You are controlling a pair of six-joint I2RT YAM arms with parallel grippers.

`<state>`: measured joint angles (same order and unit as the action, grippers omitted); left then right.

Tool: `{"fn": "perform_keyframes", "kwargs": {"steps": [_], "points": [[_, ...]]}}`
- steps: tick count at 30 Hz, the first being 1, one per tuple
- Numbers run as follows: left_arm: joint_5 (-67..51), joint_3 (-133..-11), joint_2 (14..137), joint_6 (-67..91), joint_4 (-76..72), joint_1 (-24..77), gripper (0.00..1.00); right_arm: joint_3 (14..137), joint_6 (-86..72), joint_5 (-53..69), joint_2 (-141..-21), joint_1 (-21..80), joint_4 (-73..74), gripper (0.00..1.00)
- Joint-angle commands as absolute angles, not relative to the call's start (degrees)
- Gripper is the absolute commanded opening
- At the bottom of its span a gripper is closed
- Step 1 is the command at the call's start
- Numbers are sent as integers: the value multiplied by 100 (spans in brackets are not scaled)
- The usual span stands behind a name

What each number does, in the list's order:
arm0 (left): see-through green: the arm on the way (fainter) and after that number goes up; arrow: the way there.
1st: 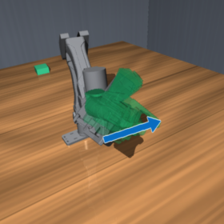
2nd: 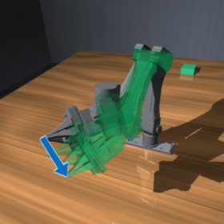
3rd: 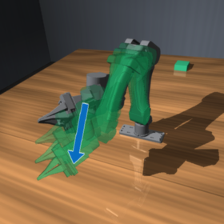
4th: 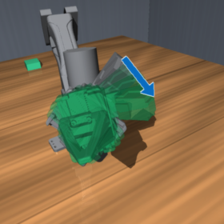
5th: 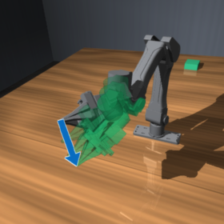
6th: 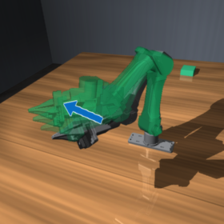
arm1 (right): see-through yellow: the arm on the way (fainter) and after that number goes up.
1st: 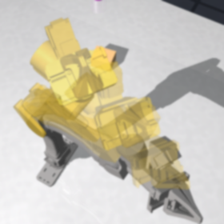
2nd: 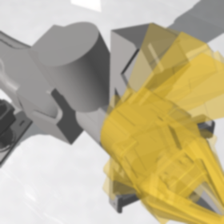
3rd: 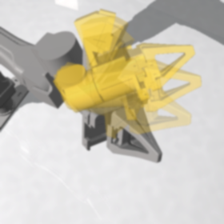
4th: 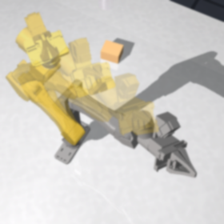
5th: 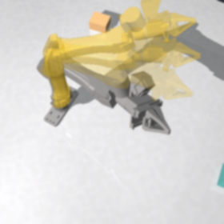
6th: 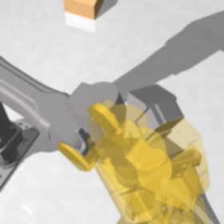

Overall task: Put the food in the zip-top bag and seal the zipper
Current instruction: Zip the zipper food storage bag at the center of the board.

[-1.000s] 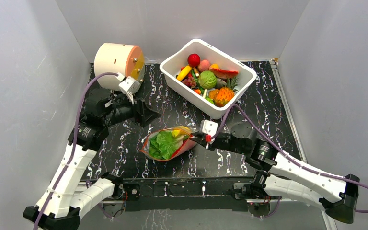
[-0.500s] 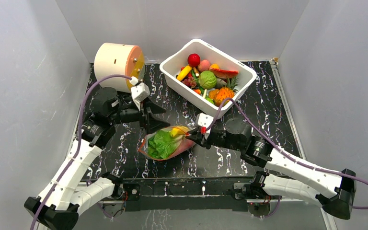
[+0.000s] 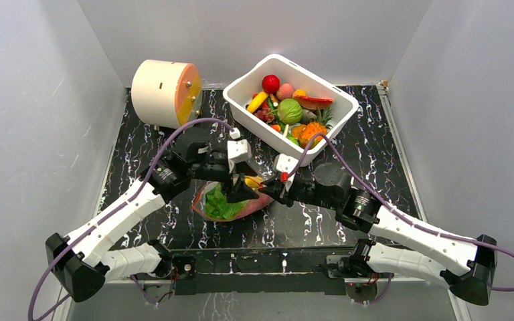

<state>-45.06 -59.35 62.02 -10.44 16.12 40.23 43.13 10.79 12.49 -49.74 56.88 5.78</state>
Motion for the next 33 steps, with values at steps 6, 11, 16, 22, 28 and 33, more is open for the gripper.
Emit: {"fn": "perform_keyframes", "kwargs": {"steps": [6, 11, 16, 22, 28, 33], "points": [[-3750, -5979, 6284, -1521, 1750, 4614, 53, 4834, 836, 969, -4954, 5674, 235, 0], [-3407, -6021, 6196, -1617, 1977, 4757, 17, 4784, 874, 906, -4927, 5678, 296, 0], [-3334, -5995, 6010, -1667, 2065, 4805, 5, 4676, 998, 901, -4808, 5678, 321, 1], [-3424, -6022, 5943, -1740, 2181, 4825, 0, 4424, 1353, 1186, -4545, 5677, 433, 32], [-3717, -5905, 5811, -1808, 2063, 4834, 0, 4162, 1443, 1360, -4359, 5678, 404, 51], [-3870, -5856, 5827, -1850, 2065, 4834, 0, 3984, 1529, 1472, -4535, 5678, 272, 53]]}}
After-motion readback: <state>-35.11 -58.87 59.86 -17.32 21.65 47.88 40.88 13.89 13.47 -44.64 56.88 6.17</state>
